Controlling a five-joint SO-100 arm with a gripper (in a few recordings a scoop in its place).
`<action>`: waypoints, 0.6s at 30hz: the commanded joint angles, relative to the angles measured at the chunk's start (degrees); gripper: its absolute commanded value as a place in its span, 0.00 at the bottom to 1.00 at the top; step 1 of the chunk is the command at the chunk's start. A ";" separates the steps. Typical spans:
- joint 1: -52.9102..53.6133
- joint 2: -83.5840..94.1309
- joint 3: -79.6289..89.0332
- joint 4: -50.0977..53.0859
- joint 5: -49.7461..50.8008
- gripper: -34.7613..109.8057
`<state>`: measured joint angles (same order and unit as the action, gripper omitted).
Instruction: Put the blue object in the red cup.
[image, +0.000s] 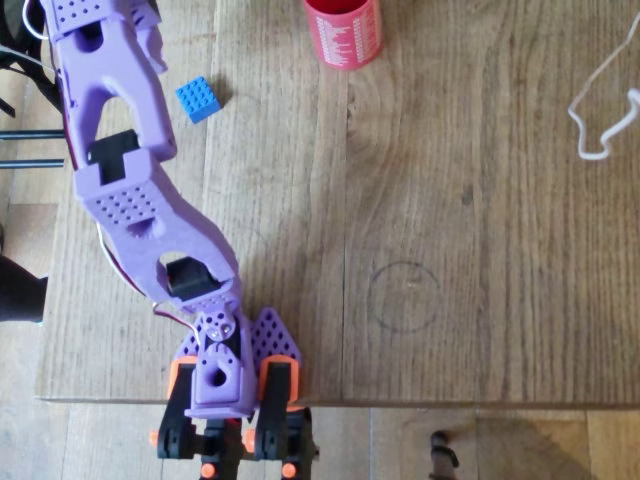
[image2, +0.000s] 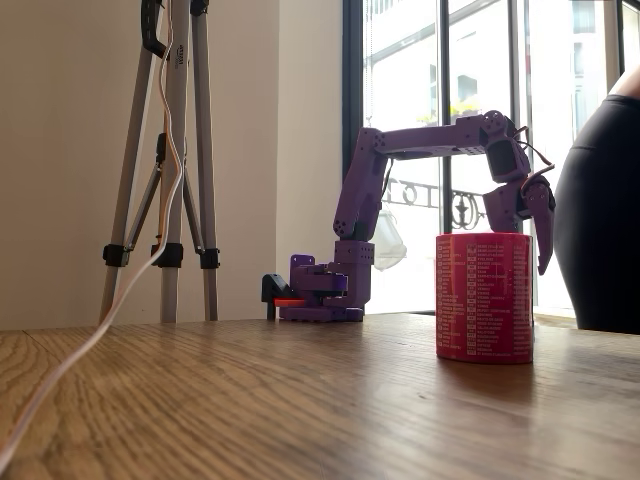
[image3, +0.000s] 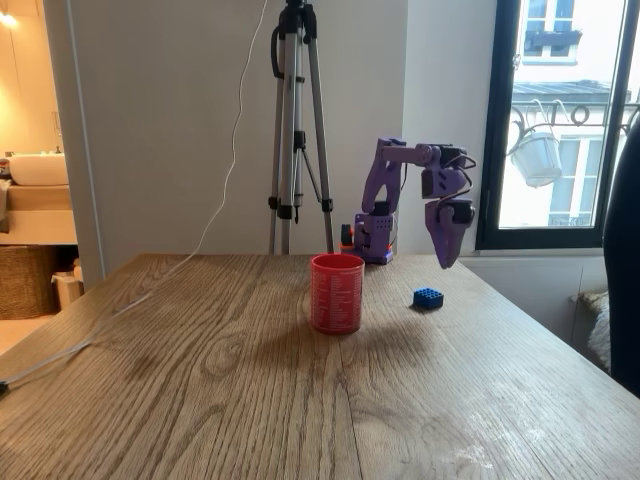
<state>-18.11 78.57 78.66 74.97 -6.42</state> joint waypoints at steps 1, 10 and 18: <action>1.67 0.00 0.70 -5.89 -5.54 0.25; 3.87 0.18 6.68 -10.55 -7.91 0.25; 4.66 1.58 10.81 -6.59 -9.93 0.25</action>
<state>-13.71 76.82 88.51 68.47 -15.38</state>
